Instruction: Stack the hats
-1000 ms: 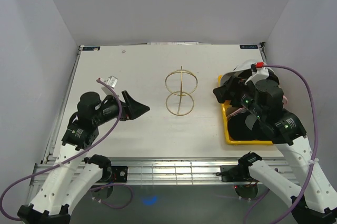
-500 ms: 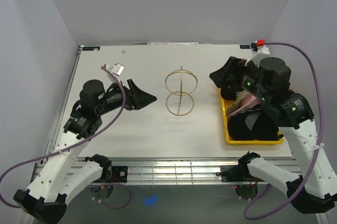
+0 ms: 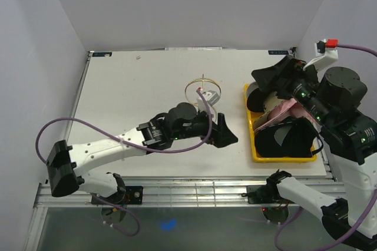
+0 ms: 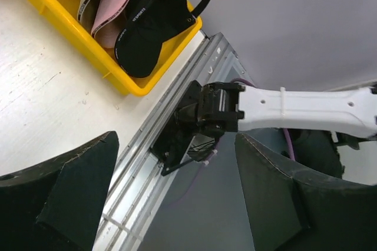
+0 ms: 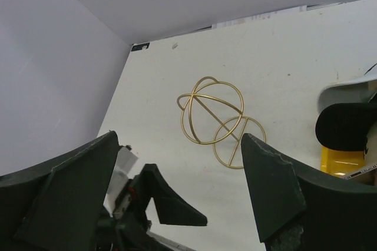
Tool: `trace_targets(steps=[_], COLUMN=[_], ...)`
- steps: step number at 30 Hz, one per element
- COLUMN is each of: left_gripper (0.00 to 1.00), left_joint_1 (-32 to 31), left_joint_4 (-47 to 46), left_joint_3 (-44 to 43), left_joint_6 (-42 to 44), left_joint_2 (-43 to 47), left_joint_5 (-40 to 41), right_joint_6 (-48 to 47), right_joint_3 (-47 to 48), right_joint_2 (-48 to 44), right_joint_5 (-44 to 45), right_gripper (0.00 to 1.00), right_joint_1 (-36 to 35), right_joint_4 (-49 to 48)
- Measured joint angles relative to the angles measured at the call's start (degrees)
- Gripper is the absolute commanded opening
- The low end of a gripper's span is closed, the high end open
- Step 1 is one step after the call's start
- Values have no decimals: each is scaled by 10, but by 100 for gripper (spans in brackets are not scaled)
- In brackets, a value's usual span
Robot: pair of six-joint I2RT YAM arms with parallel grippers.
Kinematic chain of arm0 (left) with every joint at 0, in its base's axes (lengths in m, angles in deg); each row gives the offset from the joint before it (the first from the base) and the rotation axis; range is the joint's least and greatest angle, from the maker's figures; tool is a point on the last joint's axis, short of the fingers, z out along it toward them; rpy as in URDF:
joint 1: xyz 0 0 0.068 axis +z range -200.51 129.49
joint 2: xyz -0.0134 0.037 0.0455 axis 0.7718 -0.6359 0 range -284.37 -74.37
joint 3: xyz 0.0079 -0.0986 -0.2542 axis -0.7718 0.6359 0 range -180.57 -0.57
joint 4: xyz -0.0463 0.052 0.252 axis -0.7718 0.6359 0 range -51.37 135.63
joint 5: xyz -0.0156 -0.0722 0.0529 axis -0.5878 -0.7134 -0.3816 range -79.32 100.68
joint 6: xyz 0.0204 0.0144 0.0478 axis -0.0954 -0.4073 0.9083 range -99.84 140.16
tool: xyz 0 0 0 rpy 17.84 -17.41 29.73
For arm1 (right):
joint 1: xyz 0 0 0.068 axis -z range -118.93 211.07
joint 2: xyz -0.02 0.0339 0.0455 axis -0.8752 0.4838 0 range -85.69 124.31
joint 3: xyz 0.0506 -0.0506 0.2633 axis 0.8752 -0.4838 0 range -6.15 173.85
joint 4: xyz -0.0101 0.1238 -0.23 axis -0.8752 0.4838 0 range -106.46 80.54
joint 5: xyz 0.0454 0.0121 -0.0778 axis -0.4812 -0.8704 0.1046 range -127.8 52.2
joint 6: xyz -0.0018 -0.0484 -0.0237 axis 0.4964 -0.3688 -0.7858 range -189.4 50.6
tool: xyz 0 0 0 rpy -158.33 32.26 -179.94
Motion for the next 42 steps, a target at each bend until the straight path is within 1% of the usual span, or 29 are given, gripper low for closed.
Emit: trace_targets(steps=[3, 6, 9, 12, 13, 14, 18, 25, 28, 30, 31, 34, 35, 38, 42], left_gripper=[90, 89, 87, 83, 83, 80, 77, 75, 73, 70, 67, 63, 59, 52, 50], left_joint_1=[-28, -42, -48, -50, -50, -50, -50, -50, -50, -50, -49, -49, -49, -49, -48], left_joint_4=[-32, -55, -79, -105, -110, -116, -132, -148, -149, -149, -149, -155, -158, -160, -167], left_joint_3=[-30, -79, -123, -150, -152, -157, -181, -206, -217, -219, -220, -223, -224, -224, -224], left_joint_6=[16, 39, 69, 112, 120, 134, 177, 212, 221, 225, 226, 228, 228, 227, 227], left_joint_2=[-84, -162, -224, -273, -280, -293, -341, -393, -408, -412, -413, -417, -419, -423, -432], left_joint_5=[29, 59, 82, 97, 97, 99, 95, 77, 72, 68, 64, 56, 54, 44, 36], right_joint_6=[10, 19, 23, 24, 24, 24, 23, 21, 21, 21, 21, 19, 19, 19, 19], right_joint_3=[-19, -46, -67, -78, -81, -83, -84, -86, -88, -90, -91, -97, -97, -100, -105], right_joint_2=[-37, -77, -101, -106, -106, -105, -106, -108, -110, -110, -110, -110, -109, -108, -108], right_joint_5=[23, 37, 48, 55, 57, 59, 64, 66, 66, 66, 66, 66, 66, 66, 66], right_gripper=[90, 90, 90, 90, 90, 90, 90, 90, 90, 90, 89, 90, 90, 90, 90], right_joint_1=[0, 0, 0, 0, 0, 0, 0, 0, 0, 0, 0, 0, 0, 0, 0], right_joint_4=[-1, 4, 14, 26, 30, 33, 44, 55, 55, 56, 55, 57, 58, 58, 58])
